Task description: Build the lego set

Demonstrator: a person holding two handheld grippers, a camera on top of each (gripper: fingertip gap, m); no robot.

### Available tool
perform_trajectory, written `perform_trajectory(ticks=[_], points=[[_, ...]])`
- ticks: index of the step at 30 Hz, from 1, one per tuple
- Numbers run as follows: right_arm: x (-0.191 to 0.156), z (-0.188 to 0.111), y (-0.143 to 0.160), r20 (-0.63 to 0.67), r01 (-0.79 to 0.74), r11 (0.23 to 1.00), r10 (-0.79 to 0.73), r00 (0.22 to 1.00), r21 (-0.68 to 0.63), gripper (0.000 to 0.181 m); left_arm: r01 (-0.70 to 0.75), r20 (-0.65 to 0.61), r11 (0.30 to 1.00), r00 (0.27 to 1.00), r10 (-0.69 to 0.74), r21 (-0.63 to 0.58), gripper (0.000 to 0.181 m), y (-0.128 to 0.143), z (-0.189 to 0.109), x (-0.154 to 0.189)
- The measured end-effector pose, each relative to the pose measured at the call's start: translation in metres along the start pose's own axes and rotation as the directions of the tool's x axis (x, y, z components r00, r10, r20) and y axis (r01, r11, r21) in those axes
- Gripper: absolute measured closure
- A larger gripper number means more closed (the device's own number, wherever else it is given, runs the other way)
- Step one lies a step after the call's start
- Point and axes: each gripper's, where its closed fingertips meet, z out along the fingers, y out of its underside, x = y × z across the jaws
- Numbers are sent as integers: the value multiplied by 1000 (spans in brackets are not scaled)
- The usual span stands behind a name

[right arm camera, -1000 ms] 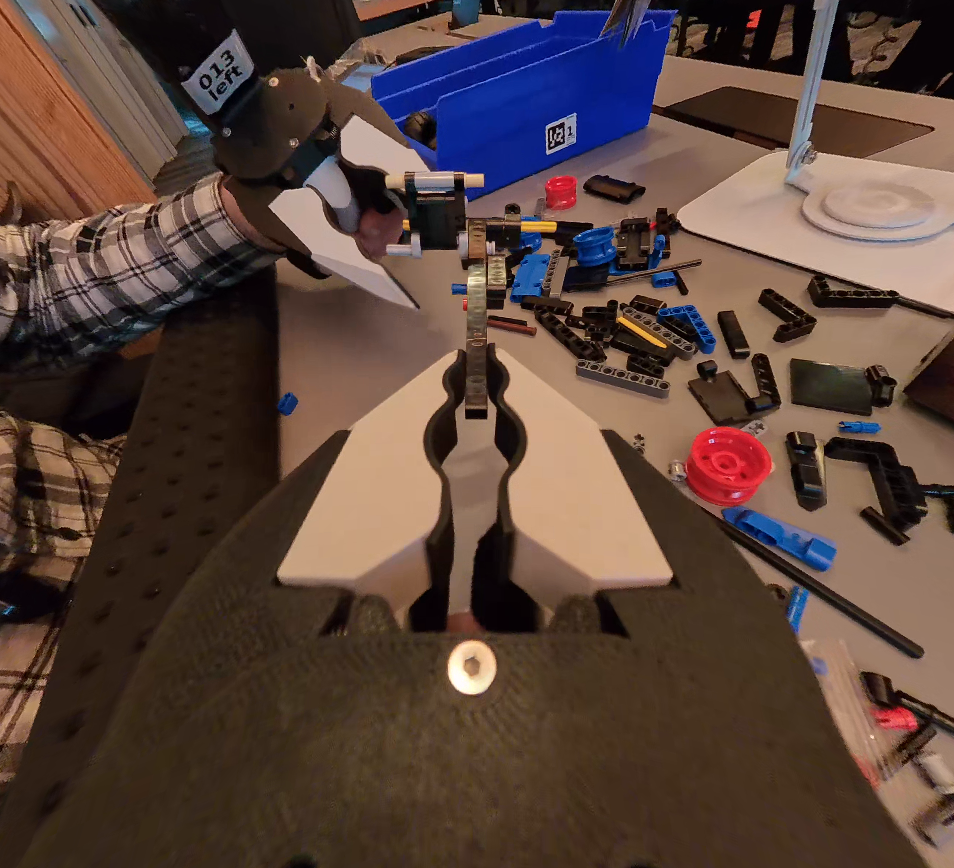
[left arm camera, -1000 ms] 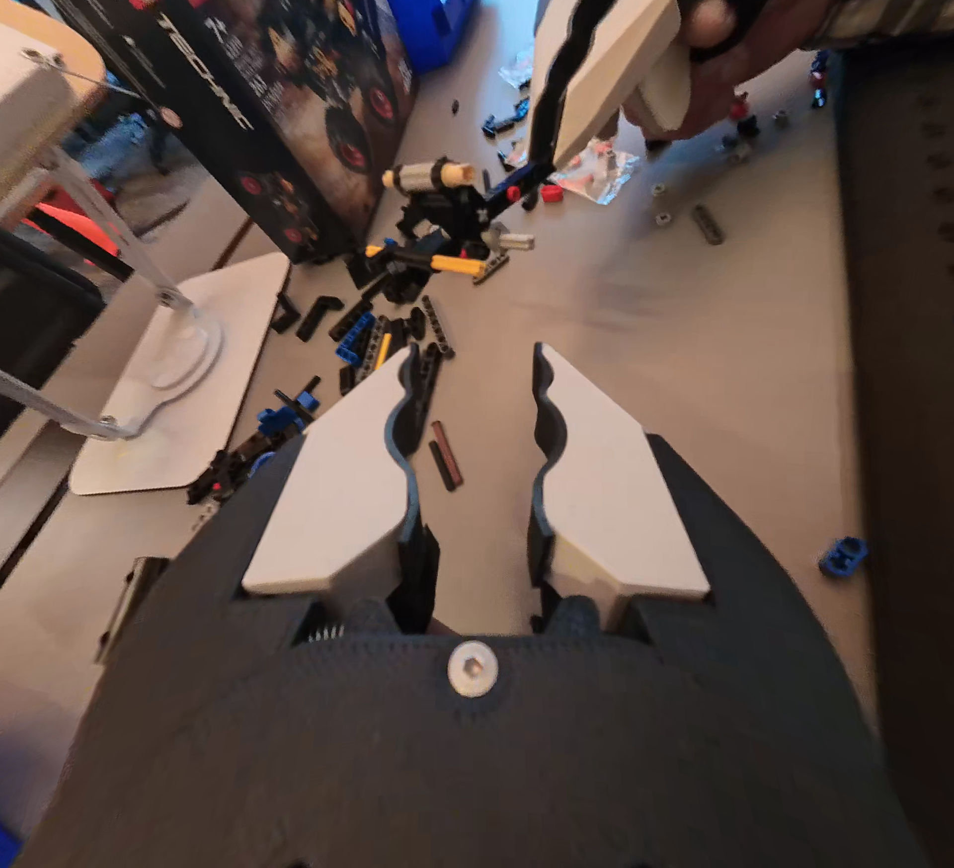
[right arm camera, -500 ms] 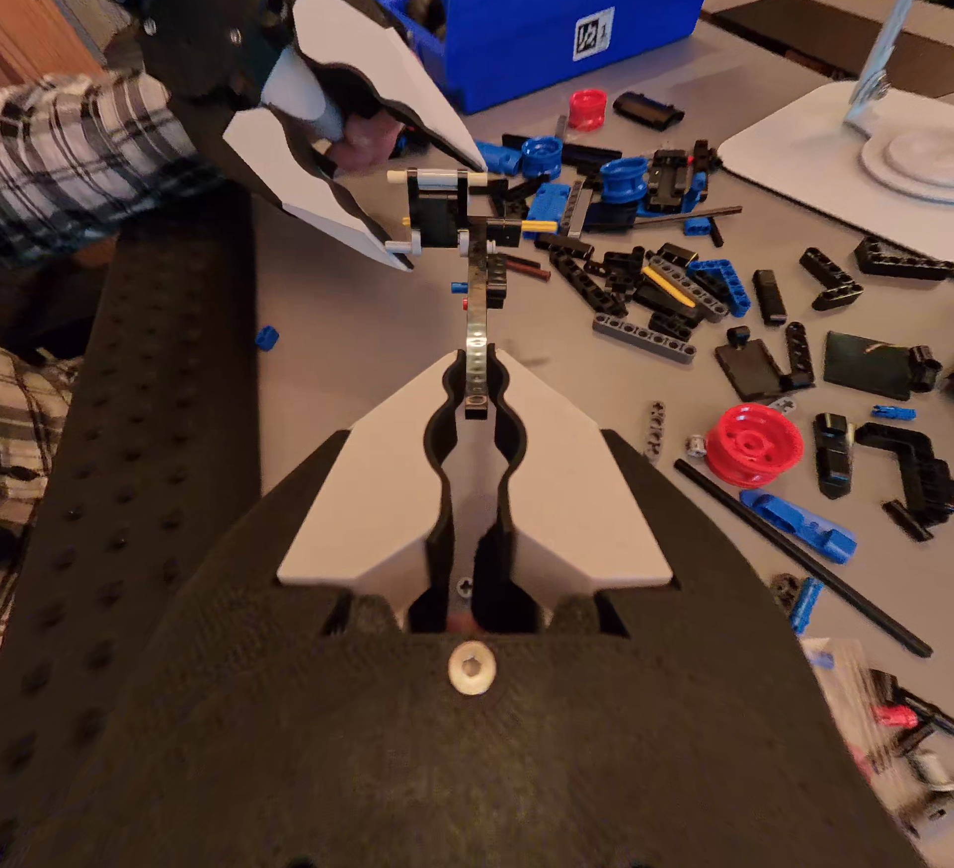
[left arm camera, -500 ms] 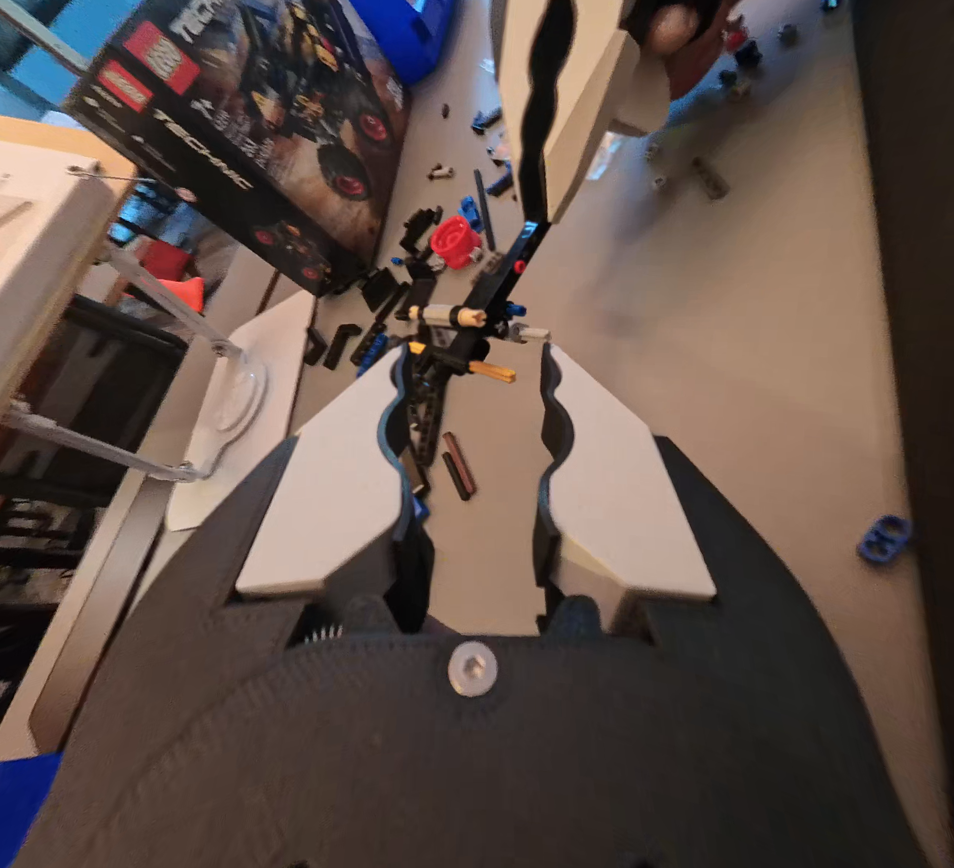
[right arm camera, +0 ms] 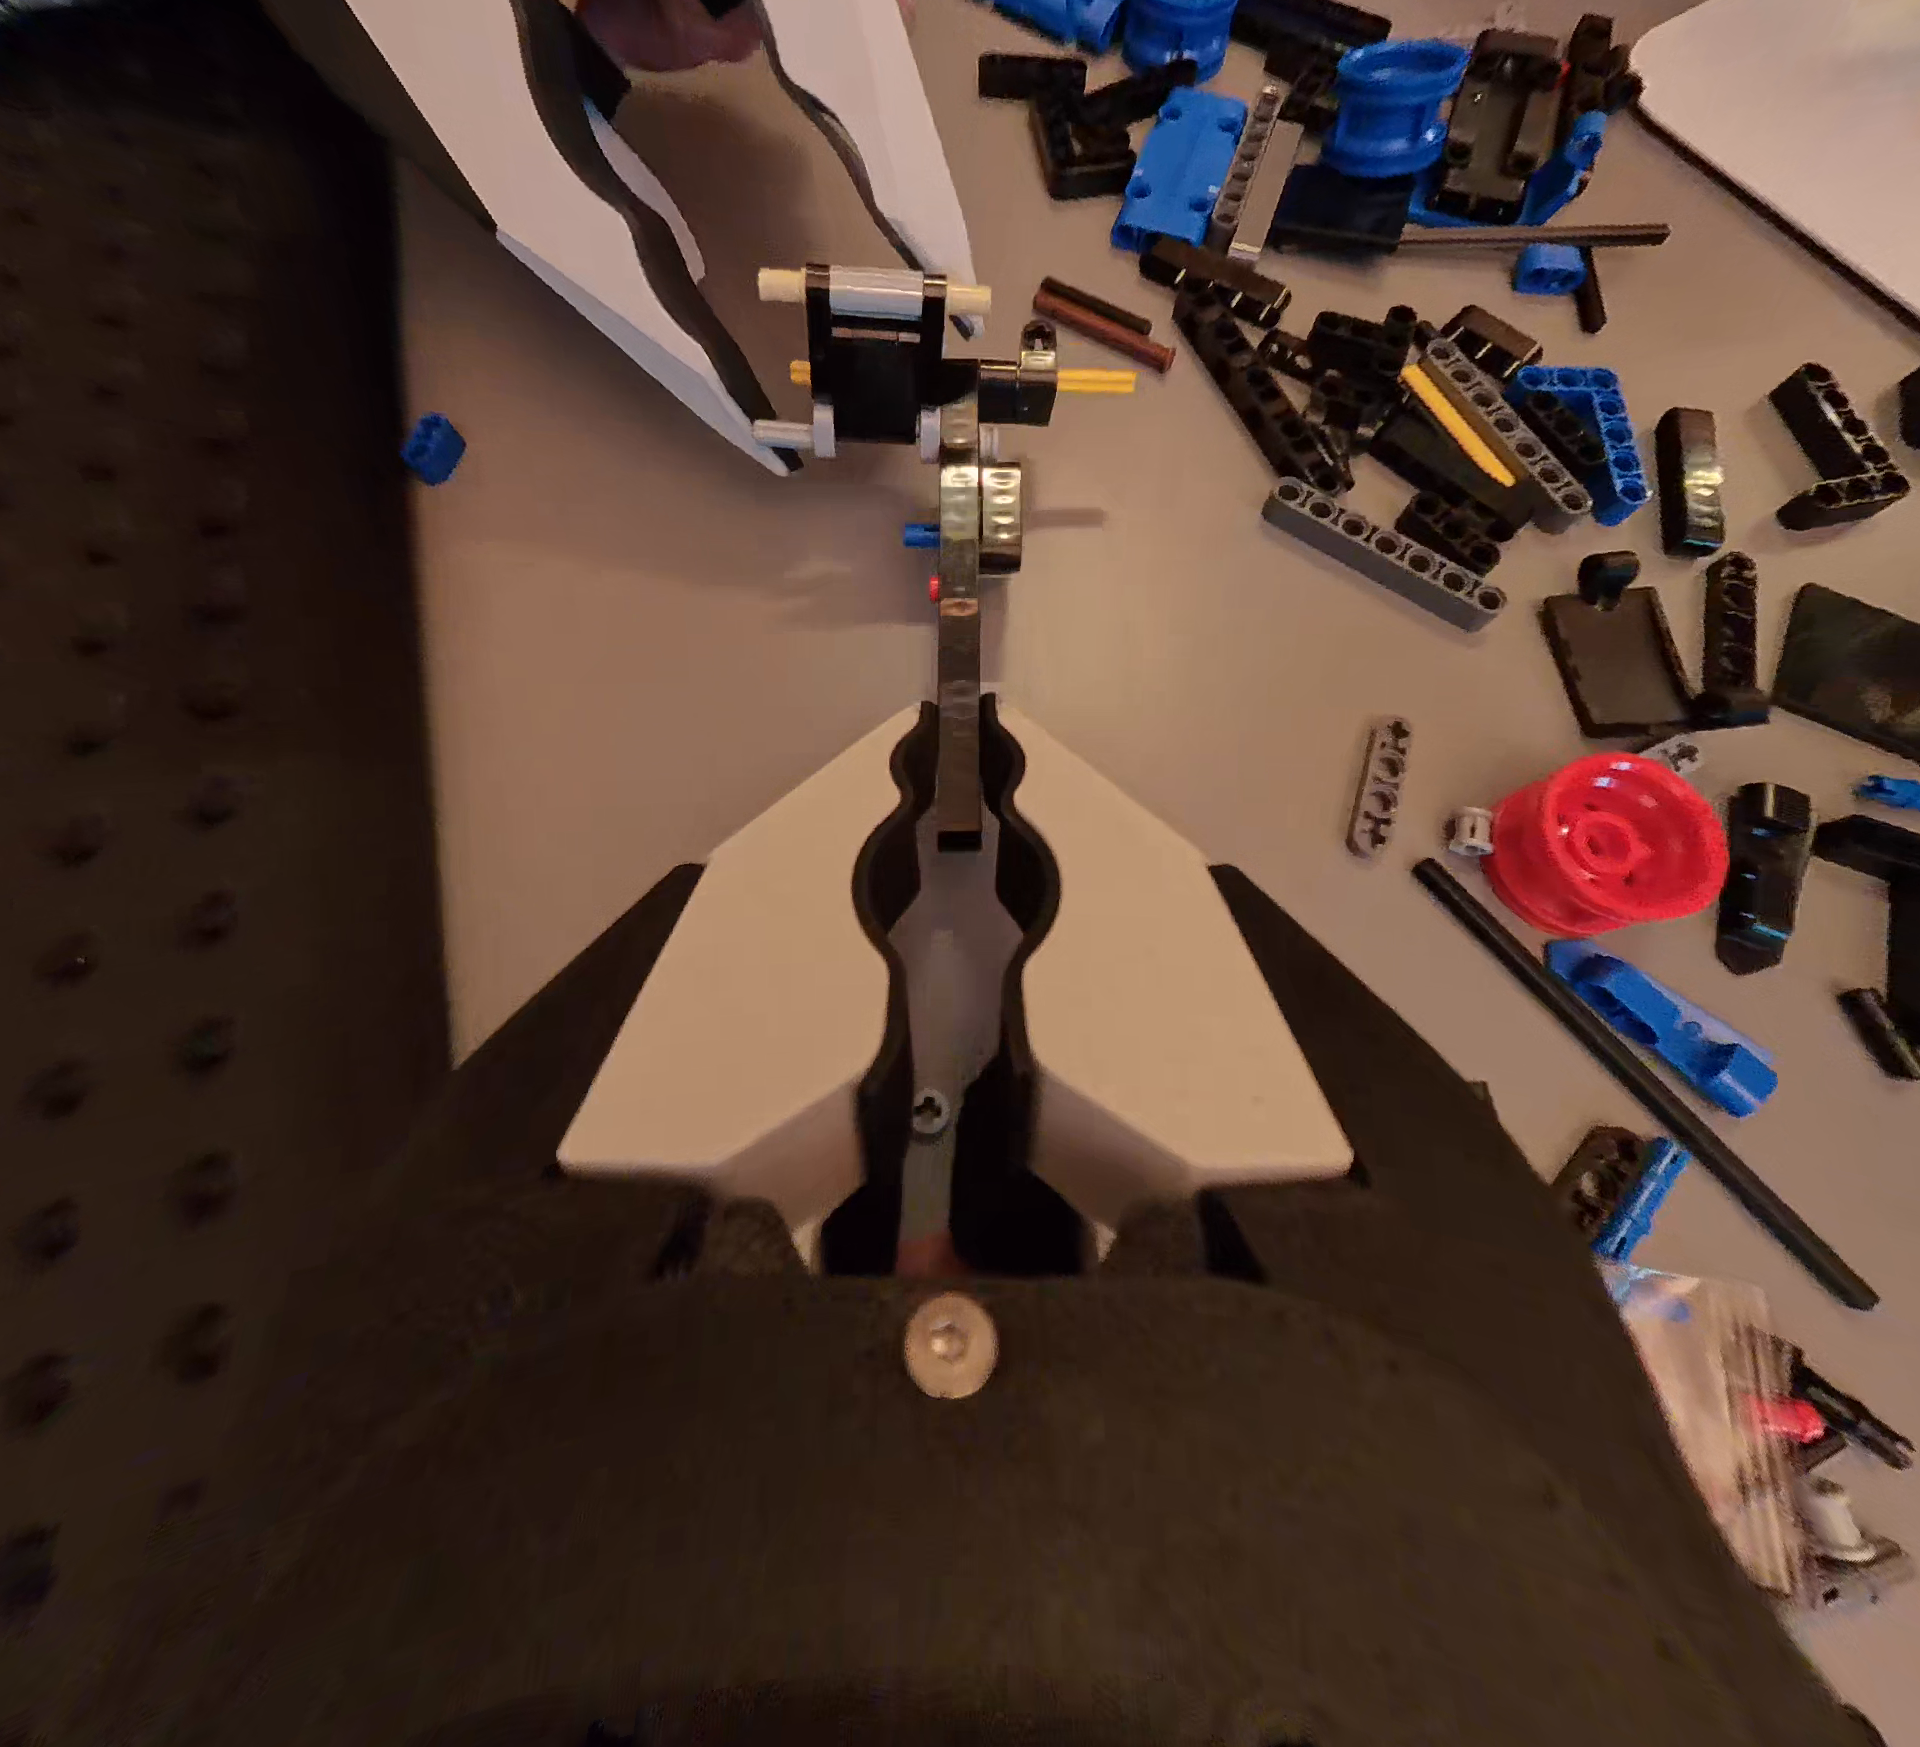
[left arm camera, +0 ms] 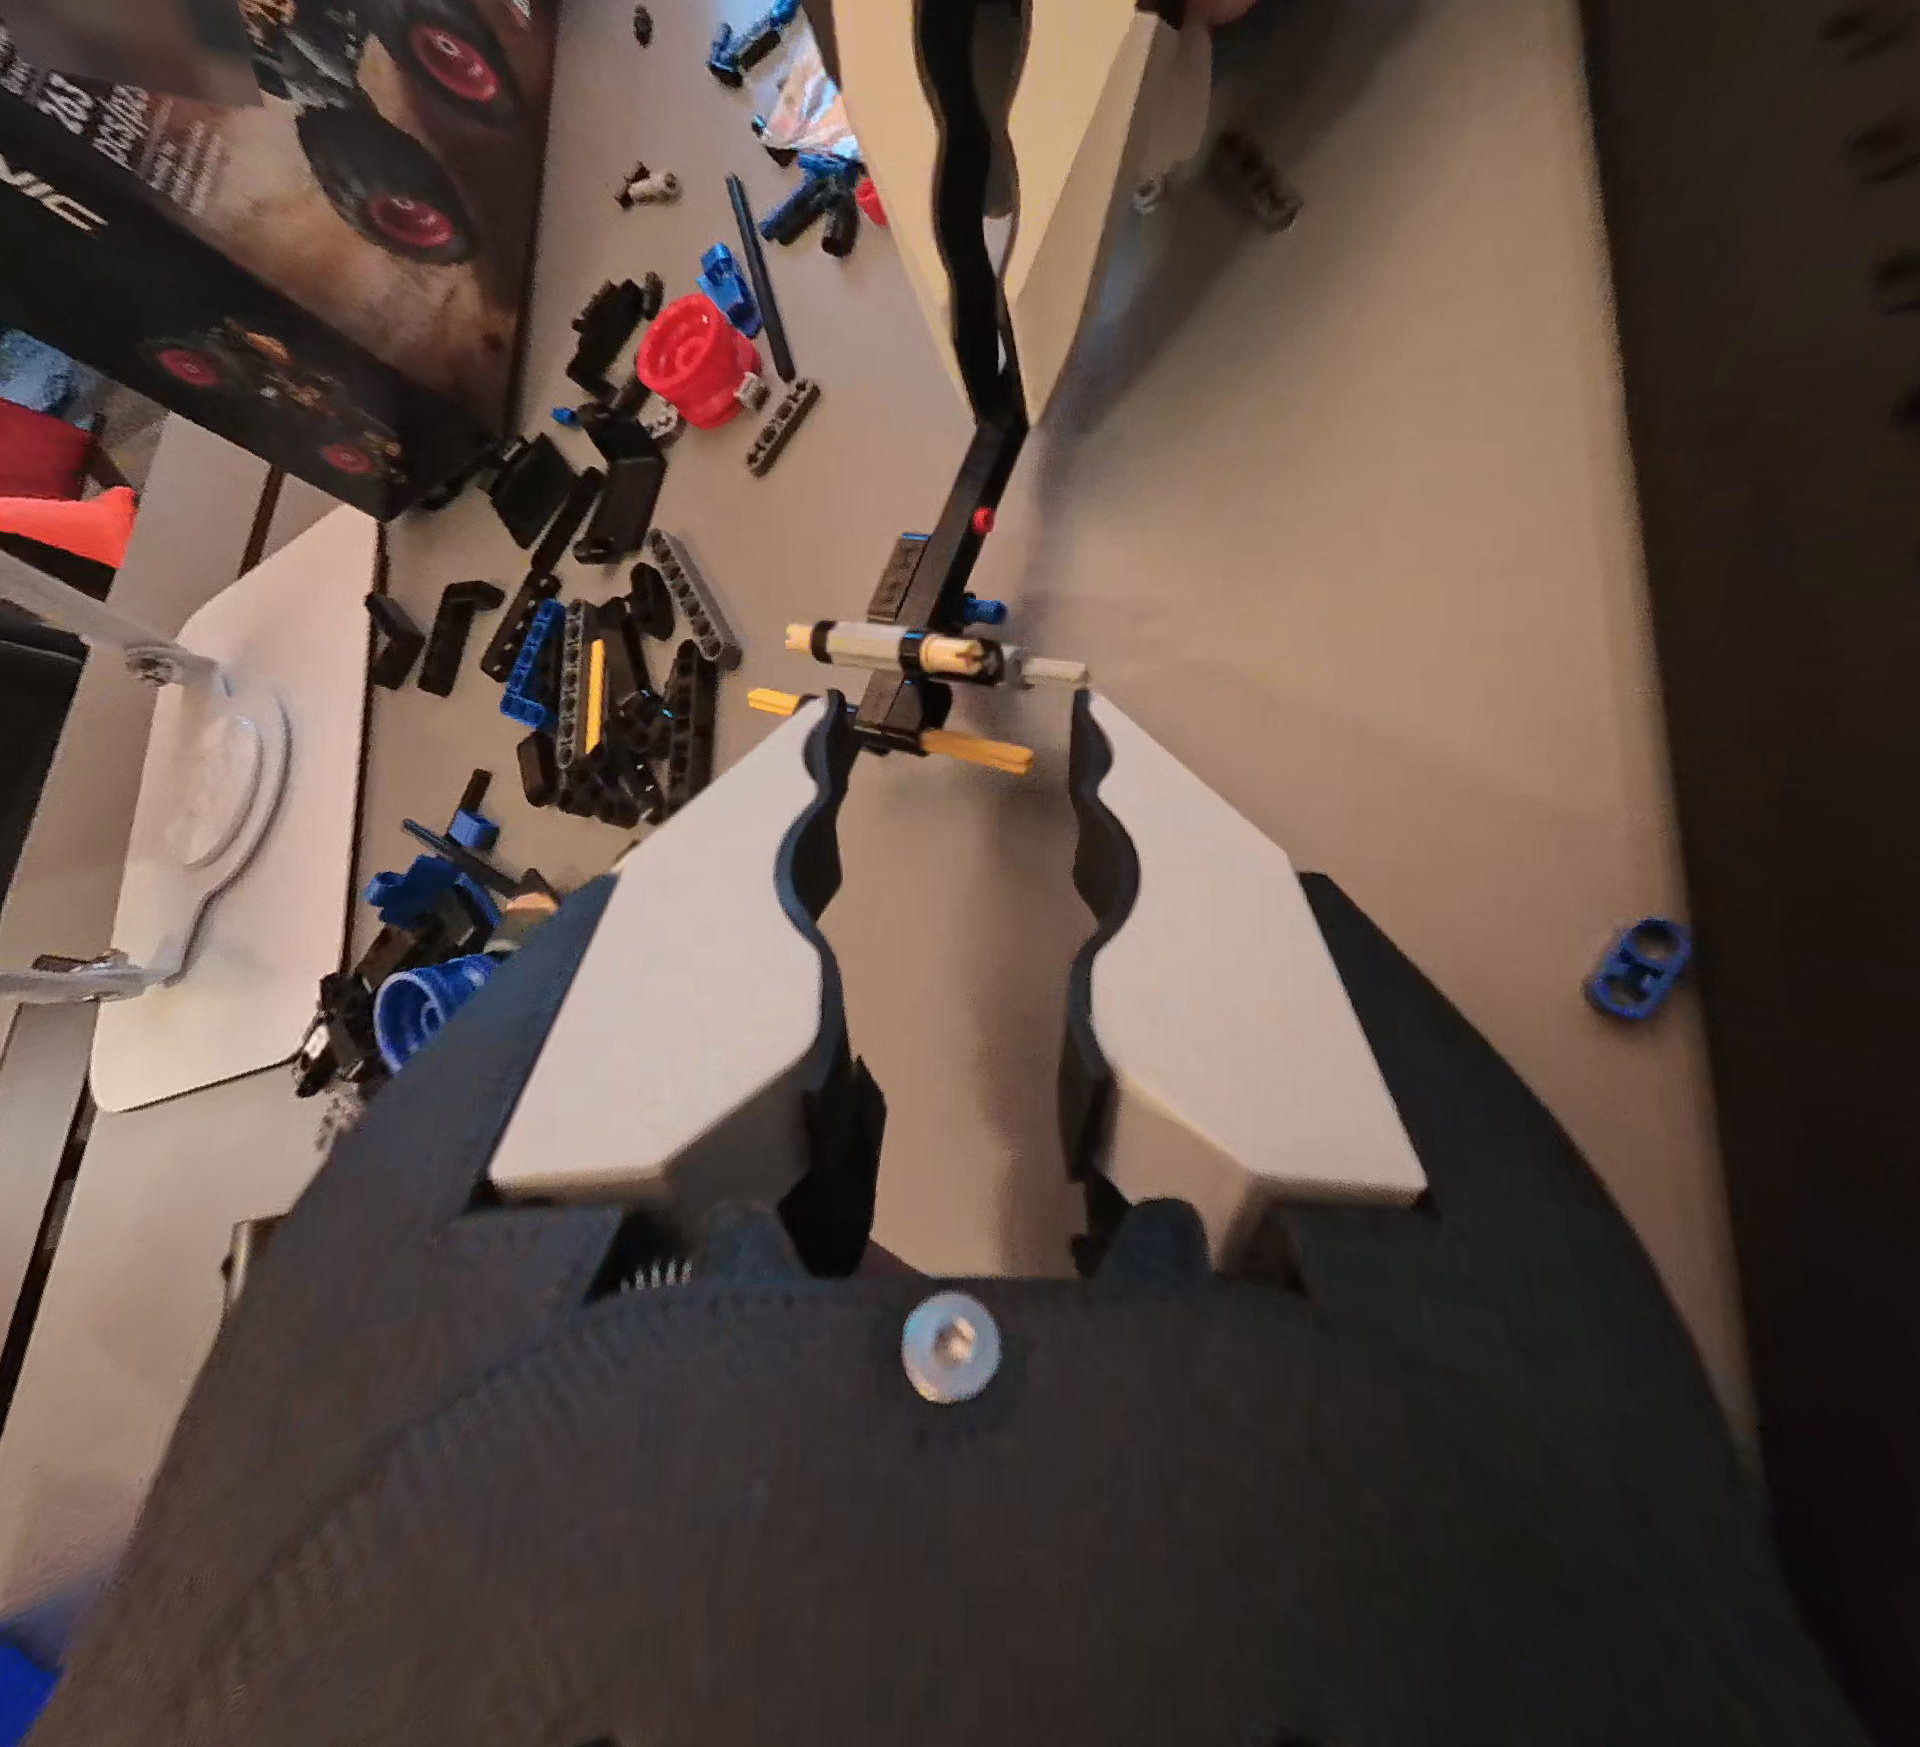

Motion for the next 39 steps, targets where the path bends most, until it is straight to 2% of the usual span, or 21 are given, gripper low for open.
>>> perform_trajectory(ticks=[4, 16, 20, 25, 30, 34, 36, 39], points=[[-3, 5, 10, -4, 35, 997, -36, 999, -64, 175, 12, -24, 1000, 1000, -12, -5, 140, 1, 3, 4], [6, 9, 11, -91, 116, 987, -126, 988, -111, 172, 50, -34, 999, 998, -50, -8, 140, 3, 2, 3], [7, 18, 4, -118, 153, 981, -166, 979, -116, 173, 62, -30, 998, 998, -63, -19, 140, 6, -3, 0], [-4, 36, -9, -82, 214, 969, -225, 971, -125, 175, 71, -90, 997, 993, -74, -32, 137, 10, -16, 7], [-17, 57, -24, -20, 269, 955, -274, 962, -126, 175, 97, -77, 995, 993, -93, 40, 131, -1, -33, 0], [-22, 72, -35, -4, 290, 949, -293, 956, -126, 175, 101, -63, 995, 993, -101, -10, 131, 10, -31, -2], [-23, 76, -40, -8, 300, 946, -303, 953, -119, 171, 94, -54, 995, 994, -97, -42, 131, 16, -29, -3], [-20, 74, -42, -27, 287, 950, -292, 956, -119, 146, 107, -39, 992, 993, -110, -69, 132, 22, -27, -5]])
